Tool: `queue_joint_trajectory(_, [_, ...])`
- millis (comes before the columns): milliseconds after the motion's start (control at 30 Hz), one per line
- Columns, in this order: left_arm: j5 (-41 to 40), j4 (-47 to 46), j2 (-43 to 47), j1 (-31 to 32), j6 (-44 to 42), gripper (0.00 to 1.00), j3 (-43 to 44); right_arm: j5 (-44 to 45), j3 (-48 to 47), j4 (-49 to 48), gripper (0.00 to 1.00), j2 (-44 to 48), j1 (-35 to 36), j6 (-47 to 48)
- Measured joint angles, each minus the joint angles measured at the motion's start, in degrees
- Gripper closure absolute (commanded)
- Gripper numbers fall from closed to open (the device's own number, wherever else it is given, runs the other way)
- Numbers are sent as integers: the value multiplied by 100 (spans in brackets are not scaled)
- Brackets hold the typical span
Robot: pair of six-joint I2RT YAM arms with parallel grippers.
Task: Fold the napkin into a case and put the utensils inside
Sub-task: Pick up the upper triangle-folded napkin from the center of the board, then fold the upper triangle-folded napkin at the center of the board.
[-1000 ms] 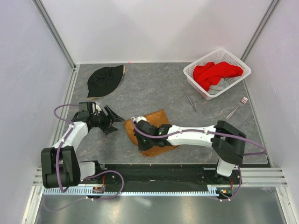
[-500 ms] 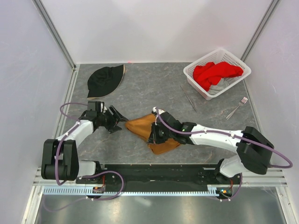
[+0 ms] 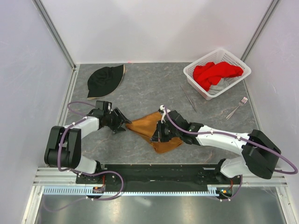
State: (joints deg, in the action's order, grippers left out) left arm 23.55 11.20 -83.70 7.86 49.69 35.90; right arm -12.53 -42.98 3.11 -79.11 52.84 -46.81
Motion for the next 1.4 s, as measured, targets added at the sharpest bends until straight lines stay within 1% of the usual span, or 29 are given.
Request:
queue_joint_trajectory(67, [-33, -98, -94, 4, 37, 42, 24, -61, 74, -66, 100, 44, -11, -13])
queue_joint_trajectory(167, [-68, -219, -308, 35, 44, 50, 153, -173, 197, -236, 100, 52, -20, -57])
queue_joint_trajectory(267, [-76, -310, -474, 72, 42, 67, 254, -273, 247, -313, 100, 52, -20, -101])
queue_joint_trajectory(300, [-85, -328, -494, 87, 39, 80, 260, -313, 249, -356, 100, 52, -20, -111])
queue_joint_trajectory(333, [-94, -328, -498, 90, 33, 86, 260, -356, 249, -407, 100, 52, -20, -131])
queue_joint_trajectory(400, [-114, -315, -490, 90, -15, 92, 267, -450, 249, -516, 100, 52, -13, -155])
queue_joint_trajectory(433, [-146, -282, -472, 90, -42, 93, 273, -487, 249, -568, 100, 52, 13, -160])
queue_joint_trajectory(500, [-282, -87, -376, 92, -140, 98, 319, -570, 249, -654, 100, 39, 63, -162])
queue_joint_trajectory(667, [-811, 881, 162, 118, -601, 98, 774, -776, 245, -1117, 100, -245, 525, -179])
queue_joint_trajectory(767, [-1069, 1589, 396, 186, -872, 98, 1193, -933, 323, -1740, 100, -439, 721, -323])
queue_joint_trajectory(900, [-1438, 2149, 382, 332, -997, 98, 1486, -1086, 778, -2614, 100, -490, 695, -586])
queue_joint_trajectory(1033, [-1919, 2603, -7, 758, -990, 98, 1832, -1353, 1408, -3407, 100, -540, 452, -960])
queue_joint_trajectory(1133, [-2332, 2872, -487, 1233, -929, 98, 2275, -1534, 1915, -3908, 100, -544, 153, -1222])
queue_joint_trajectory(1267, [-2717, 3202, -968, 1685, -732, 98, 2835, -1665, 2339, -4389, 100, -544, -92, -1408])
queue_joint_trajectory(1400, [-2933, 3423, -1172, 1910, -525, 98, 3171, -1770, 2562, -4706, 100, -544, -234, -1515])
